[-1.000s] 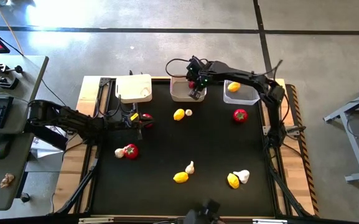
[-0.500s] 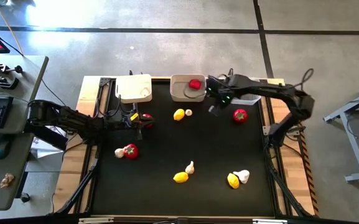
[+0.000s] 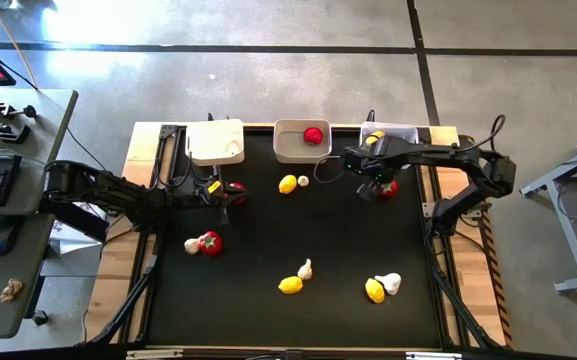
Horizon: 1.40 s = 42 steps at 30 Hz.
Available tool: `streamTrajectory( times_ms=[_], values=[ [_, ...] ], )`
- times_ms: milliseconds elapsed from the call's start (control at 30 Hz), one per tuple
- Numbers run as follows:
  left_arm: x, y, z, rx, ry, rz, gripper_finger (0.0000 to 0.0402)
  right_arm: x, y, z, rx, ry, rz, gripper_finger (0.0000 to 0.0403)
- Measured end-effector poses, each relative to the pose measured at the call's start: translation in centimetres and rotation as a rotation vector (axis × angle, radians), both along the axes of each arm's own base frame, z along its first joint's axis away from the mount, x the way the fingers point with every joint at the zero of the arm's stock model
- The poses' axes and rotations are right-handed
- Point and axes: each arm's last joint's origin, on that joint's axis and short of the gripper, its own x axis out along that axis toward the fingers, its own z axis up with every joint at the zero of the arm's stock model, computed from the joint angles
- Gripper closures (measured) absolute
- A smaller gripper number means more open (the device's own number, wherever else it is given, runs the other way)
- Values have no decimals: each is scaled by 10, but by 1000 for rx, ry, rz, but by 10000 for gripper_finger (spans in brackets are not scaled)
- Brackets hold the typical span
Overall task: Sort produce into baskets
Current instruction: Put the top right tomato into the gray bin
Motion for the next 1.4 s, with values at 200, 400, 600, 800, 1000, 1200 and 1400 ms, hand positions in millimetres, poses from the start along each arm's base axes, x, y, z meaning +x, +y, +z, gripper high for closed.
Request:
streamTrajectory(
  times_ms=[200,400,600,800,1000,1200,1400],
  values=[
    [0,0,-2,-14,18,1,401,0,-2,0,5,-11,-25,110],
    [0,0,-4,-16,34,1,401,-4,1,-13,35,-17,-46,107],
    [0,0,-3,-13,33,1,401,-11,3,-31,57,-5,-61,107],
    [0,0,-3,-12,29,1,401,-18,5,-43,45,28,-50,107],
    [0,0,-3,-13,29,1,401,-17,3,-45,24,7,-40,107],
    [0,0,-3,-13,30,1,402,-13,3,-45,58,-32,-19,111],
    [0,0,-3,-14,31,1,401,0,5,-30,73,-91,10,134]
  ],
)
